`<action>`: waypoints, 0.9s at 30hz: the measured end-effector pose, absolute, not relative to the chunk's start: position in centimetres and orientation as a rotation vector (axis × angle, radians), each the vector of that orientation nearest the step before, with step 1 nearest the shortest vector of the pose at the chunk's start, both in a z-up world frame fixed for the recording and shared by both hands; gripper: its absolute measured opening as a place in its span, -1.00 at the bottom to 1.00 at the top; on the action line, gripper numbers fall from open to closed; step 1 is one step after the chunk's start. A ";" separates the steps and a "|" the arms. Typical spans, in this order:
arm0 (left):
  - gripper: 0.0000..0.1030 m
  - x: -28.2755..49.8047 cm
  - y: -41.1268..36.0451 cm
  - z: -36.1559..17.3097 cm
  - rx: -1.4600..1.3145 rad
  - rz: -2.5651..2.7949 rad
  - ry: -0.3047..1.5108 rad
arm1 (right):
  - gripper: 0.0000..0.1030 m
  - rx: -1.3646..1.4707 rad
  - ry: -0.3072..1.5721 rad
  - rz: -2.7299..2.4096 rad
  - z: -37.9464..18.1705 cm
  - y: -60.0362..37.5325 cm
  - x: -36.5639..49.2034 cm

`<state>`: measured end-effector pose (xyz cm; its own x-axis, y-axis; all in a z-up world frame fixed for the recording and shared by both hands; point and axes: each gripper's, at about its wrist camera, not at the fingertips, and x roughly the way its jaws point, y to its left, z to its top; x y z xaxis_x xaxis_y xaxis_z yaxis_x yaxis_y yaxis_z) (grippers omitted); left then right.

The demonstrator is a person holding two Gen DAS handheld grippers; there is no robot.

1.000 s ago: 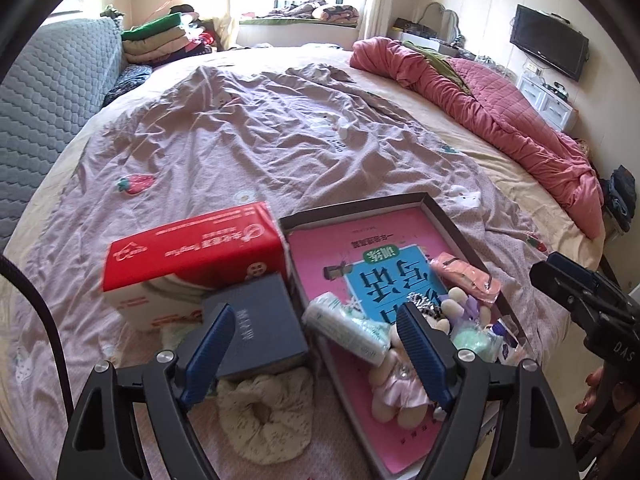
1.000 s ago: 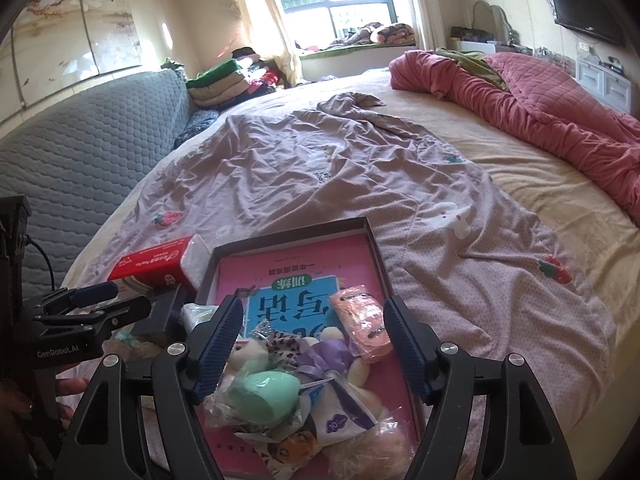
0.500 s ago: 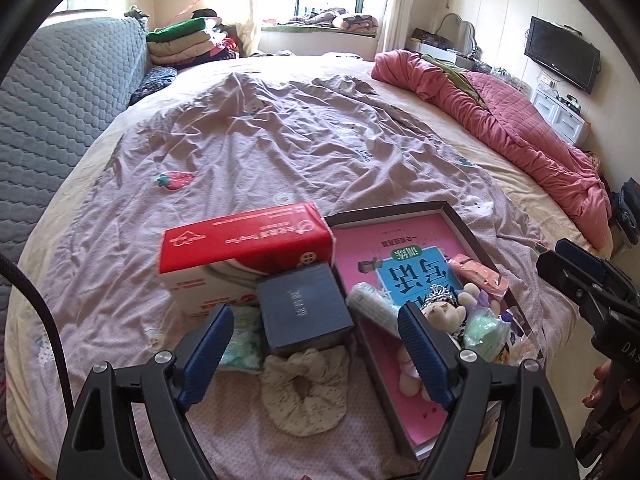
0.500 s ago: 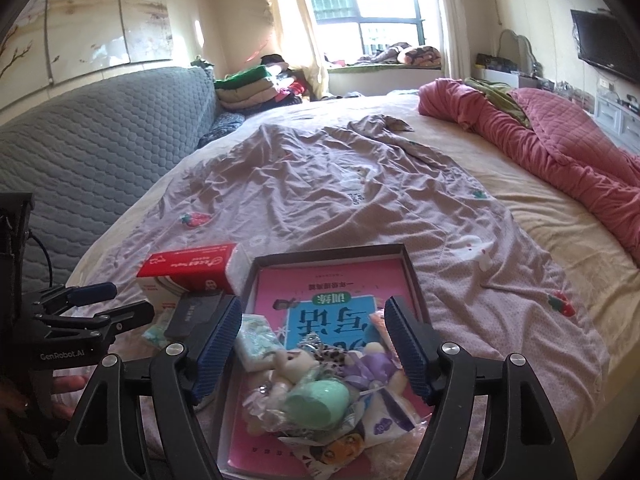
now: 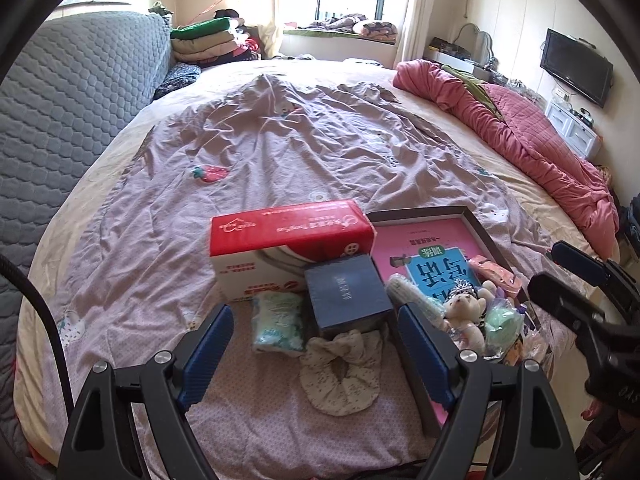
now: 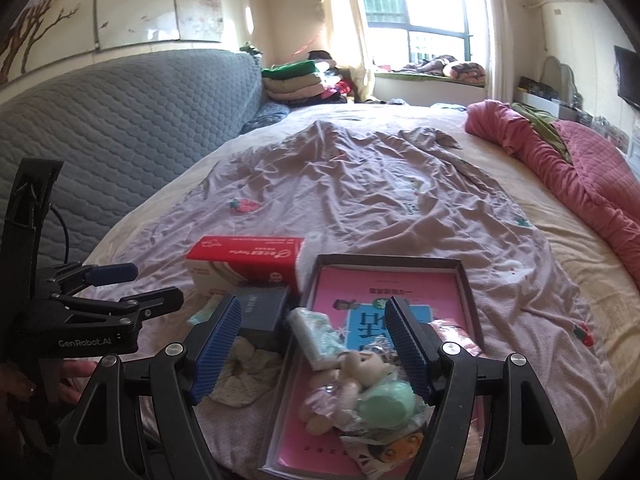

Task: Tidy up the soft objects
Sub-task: 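Withdraw both tools toward the scrunchie and wipe pack beside the tray, then grasp the cream scrunchie with the right tool while the left tool grasps the bagged wipe pack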

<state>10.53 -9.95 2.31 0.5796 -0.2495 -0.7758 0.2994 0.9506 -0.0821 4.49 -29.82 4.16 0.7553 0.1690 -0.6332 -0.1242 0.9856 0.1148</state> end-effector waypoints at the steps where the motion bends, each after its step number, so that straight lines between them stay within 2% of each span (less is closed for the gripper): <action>1: 0.63 10.5 -9.7 2.3 0.058 -0.319 0.897 | 0.47 0.058 0.698 0.170 4.2 -29.3 4.4; 11: 0.63 11.2 -5.8 1.2 0.004 -0.250 0.919 | 0.47 -0.017 0.739 0.259 2.9 -24.9 4.7; 27: 0.63 13.5 -3.5 -4.0 -0.020 -0.225 1.027 | 0.47 -0.075 0.900 0.376 -3.9 -19.6 7.4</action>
<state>13.48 -3.47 -3.97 0.4963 -0.1955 -0.8458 0.1763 0.9767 -0.1223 7.40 -19.60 -3.92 0.5608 0.2874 -0.7765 -0.3498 0.9323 0.0924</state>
